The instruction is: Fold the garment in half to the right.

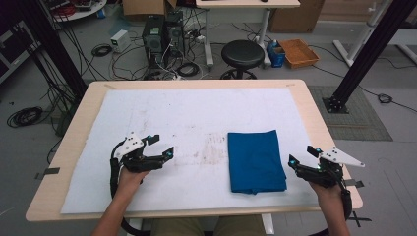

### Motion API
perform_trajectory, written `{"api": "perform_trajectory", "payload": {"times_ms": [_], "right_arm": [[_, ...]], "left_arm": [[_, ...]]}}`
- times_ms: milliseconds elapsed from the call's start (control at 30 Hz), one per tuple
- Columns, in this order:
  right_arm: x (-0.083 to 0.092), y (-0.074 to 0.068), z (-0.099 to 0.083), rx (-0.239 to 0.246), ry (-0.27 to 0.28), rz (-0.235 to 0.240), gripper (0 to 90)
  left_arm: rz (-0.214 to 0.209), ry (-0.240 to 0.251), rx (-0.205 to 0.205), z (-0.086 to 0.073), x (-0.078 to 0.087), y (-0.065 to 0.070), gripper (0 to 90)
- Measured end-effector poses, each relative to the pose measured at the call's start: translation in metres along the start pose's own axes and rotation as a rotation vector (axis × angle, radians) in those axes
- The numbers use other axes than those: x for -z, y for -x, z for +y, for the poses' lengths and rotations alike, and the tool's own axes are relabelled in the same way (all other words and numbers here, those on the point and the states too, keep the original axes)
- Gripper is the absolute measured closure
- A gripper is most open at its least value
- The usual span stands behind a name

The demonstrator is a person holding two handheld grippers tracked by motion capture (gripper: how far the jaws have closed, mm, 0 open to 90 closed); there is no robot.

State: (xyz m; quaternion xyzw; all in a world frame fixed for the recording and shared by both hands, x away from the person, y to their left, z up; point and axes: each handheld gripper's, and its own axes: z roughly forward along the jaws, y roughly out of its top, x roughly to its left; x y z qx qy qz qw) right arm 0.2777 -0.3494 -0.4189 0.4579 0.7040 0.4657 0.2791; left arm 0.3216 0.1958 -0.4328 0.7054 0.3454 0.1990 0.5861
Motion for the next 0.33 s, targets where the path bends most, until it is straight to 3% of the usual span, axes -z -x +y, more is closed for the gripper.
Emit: {"api": "perform_trajectory", "payload": {"times_ms": [333], "right_arm": [[0.0005,0.0000,0.0006,-0.005,0.008,0.000,20.7]], "left_arm": [[0.001,0.004,0.004,-0.0003,0.0009,-0.0012,22.4]]}}
